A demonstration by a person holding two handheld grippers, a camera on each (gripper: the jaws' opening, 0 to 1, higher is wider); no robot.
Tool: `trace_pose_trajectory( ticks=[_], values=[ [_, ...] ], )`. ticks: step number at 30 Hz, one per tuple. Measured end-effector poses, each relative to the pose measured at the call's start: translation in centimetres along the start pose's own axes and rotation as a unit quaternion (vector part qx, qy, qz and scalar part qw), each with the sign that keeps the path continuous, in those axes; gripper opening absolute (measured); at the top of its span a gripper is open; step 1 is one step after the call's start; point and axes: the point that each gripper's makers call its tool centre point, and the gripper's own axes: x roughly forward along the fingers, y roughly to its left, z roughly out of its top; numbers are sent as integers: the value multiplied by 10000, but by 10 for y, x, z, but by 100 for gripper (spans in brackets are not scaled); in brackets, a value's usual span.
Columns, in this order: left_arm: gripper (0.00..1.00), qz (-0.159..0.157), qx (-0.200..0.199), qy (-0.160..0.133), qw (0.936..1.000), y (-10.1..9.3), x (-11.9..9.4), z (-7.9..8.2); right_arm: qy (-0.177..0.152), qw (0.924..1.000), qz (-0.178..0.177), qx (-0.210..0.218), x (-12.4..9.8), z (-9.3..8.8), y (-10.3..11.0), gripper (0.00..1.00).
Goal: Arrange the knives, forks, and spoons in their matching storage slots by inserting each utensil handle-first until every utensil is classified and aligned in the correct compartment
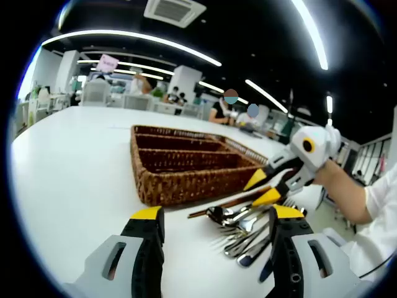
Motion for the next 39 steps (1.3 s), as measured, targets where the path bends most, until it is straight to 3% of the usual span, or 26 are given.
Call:
trace_pose_trajectory(
  ticks=[10,24,29,39],
  values=[
    [69,-10,0,-12,10000,0,-3,-1,151,9997,101,-183,3,-1,2,12],
    [68,-26,18,26,10000,-2,-2,-1,349,9947,816,-513,9,2,12,7],
    [68,-29,37,48,10000,-3,-1,-1,563,9910,1089,-542,13,-4,13,7],
    [68,-33,53,69,10000,-5,0,-1,652,9876,1287,-614,14,0,17,6]
  ],
)
